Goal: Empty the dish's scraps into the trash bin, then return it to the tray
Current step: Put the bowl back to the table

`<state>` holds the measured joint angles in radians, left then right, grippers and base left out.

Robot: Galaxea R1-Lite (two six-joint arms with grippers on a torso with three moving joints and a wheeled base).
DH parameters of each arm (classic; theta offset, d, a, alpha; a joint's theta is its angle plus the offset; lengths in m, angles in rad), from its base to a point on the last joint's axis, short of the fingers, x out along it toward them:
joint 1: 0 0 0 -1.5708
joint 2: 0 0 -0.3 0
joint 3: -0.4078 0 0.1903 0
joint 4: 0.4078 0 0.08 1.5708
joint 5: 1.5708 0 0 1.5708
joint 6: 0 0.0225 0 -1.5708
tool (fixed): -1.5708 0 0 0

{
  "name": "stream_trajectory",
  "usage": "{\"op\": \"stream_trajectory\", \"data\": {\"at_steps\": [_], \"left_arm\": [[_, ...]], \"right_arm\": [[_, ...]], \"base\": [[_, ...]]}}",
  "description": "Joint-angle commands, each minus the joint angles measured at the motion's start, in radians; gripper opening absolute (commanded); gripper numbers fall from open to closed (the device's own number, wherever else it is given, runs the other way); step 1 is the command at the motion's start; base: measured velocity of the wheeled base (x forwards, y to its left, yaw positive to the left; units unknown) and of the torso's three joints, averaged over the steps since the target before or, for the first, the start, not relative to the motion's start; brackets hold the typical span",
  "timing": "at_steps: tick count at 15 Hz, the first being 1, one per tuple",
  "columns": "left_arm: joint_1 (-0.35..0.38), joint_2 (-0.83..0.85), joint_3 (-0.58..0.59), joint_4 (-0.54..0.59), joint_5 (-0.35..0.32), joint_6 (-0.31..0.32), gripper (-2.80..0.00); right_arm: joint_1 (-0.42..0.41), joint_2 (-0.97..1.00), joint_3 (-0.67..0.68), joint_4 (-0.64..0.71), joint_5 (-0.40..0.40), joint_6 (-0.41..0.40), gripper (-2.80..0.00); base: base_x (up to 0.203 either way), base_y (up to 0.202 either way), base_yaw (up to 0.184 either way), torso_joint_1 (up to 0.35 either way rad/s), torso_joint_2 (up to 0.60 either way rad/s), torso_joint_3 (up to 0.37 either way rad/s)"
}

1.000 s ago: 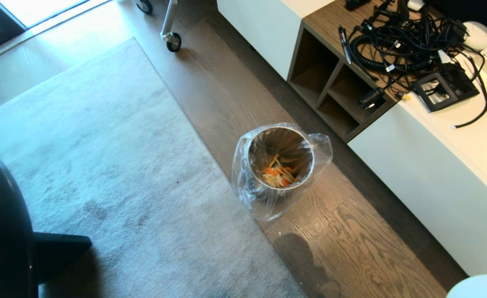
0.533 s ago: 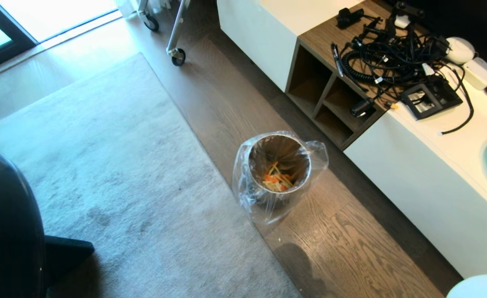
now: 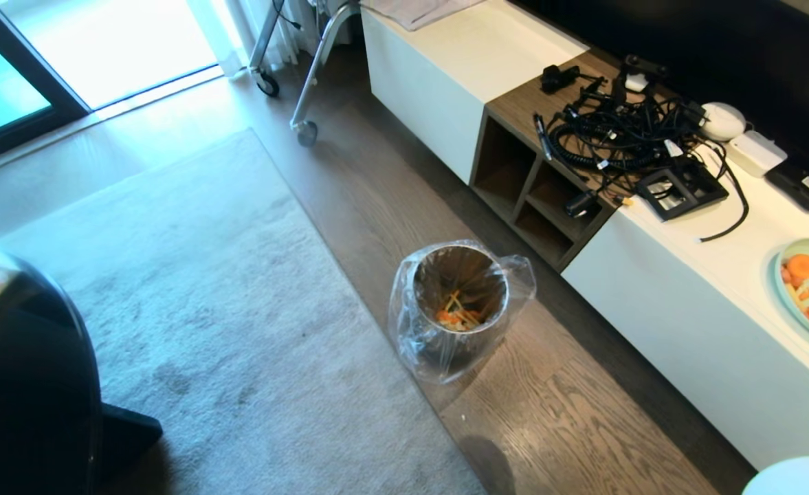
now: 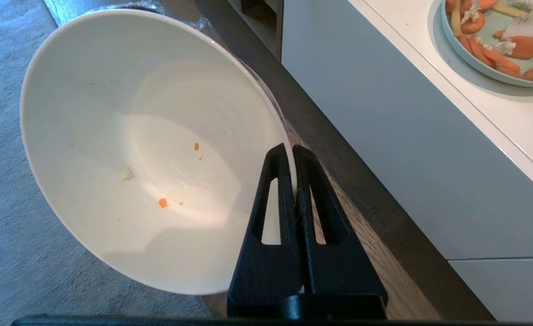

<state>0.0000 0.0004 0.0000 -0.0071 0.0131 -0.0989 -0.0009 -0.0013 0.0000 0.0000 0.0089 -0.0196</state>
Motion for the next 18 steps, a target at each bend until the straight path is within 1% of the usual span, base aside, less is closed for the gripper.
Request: {"op": "stream_trajectory", "data": {"at_steps": [1, 18], "left_arm": [[0.0, 0.0, 0.0, -0.001, 0.001, -0.001, -2.8], [0.0, 0.0, 0.0, -0.001, 0.001, -0.002, -2.8]], "right_arm": [[-0.001, 0.001, 0.0, 0.0, 0.0, 0.0, -2.8], [0.0, 0.001, 0.0, 0.0, 0.0, 0.0, -2.8]], "base": [[0.0, 0.0, 0.0, 0.005, 0.0, 0.203], [0.0, 0.0, 0.0, 0.002, 0.0, 0.202]]}}
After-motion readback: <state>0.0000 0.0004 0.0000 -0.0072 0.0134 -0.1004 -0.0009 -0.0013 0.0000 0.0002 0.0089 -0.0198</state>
